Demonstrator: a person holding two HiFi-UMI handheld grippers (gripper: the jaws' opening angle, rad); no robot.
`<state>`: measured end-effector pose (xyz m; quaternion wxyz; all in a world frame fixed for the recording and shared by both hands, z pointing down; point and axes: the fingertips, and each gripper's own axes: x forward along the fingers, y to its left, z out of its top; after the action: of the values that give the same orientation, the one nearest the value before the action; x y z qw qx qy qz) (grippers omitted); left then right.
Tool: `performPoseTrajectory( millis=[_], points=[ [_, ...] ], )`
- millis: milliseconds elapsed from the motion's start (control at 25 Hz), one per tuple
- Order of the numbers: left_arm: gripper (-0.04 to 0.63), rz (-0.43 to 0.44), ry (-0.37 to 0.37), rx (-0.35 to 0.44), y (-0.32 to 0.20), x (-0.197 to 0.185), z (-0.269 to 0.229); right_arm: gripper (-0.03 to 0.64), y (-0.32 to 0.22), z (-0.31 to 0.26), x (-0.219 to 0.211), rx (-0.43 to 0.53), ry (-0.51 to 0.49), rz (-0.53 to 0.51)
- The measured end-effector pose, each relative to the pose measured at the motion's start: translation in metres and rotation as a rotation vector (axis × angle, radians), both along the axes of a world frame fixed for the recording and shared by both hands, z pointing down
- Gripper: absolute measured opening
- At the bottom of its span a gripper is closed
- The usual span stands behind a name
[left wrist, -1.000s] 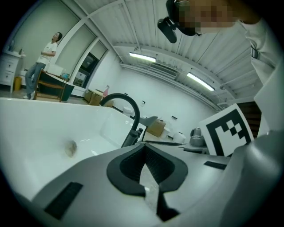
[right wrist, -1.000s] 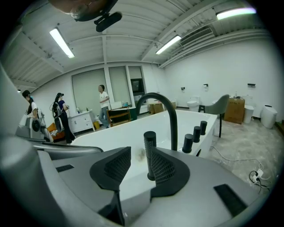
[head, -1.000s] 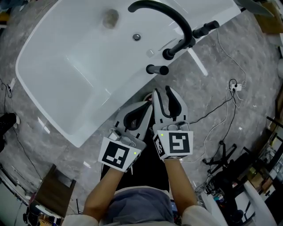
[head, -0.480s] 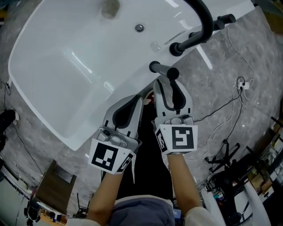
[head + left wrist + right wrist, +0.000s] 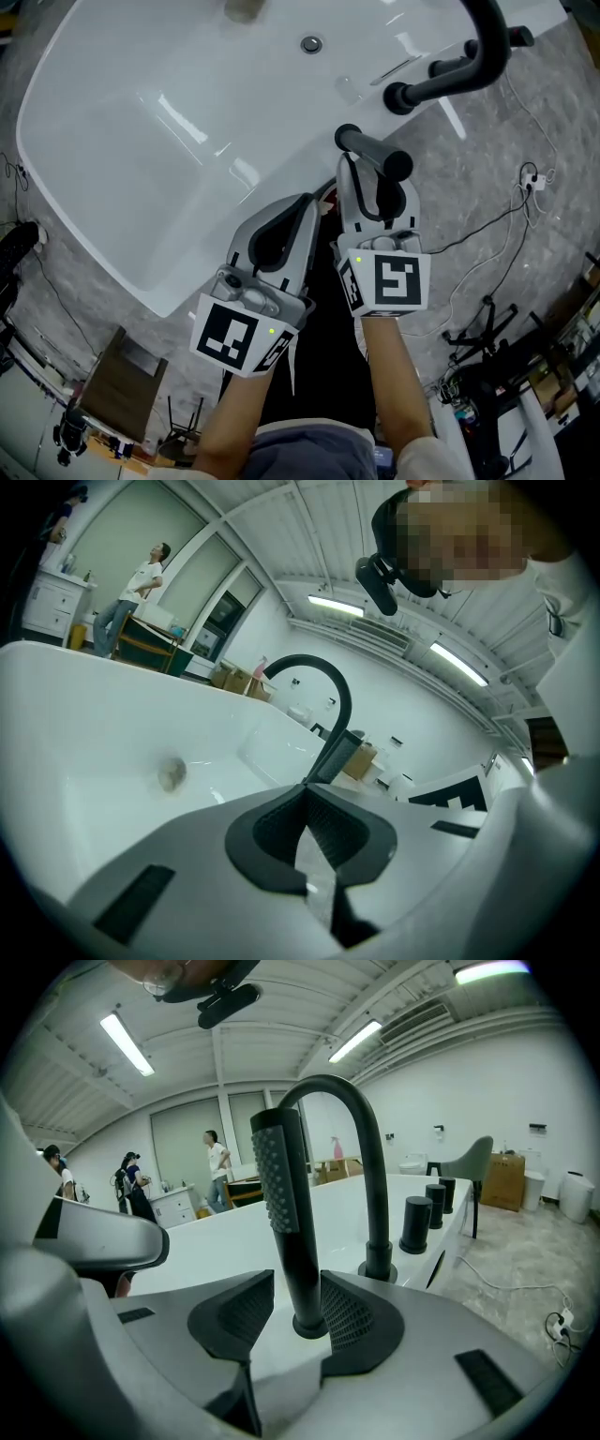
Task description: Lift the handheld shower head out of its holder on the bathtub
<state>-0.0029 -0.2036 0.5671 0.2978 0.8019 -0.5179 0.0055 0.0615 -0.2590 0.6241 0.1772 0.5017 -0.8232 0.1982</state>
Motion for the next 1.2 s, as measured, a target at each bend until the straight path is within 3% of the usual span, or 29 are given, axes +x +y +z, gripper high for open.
performPoseTrajectory(
  millis=[1200],
  points=[
    [0.005, 0.003, 0.017, -0.040, -0.015, -0.012, 0.025, 0.144, -0.014, 0.023, -0.005, 0.009, 0.099, -0.057]
  ],
)
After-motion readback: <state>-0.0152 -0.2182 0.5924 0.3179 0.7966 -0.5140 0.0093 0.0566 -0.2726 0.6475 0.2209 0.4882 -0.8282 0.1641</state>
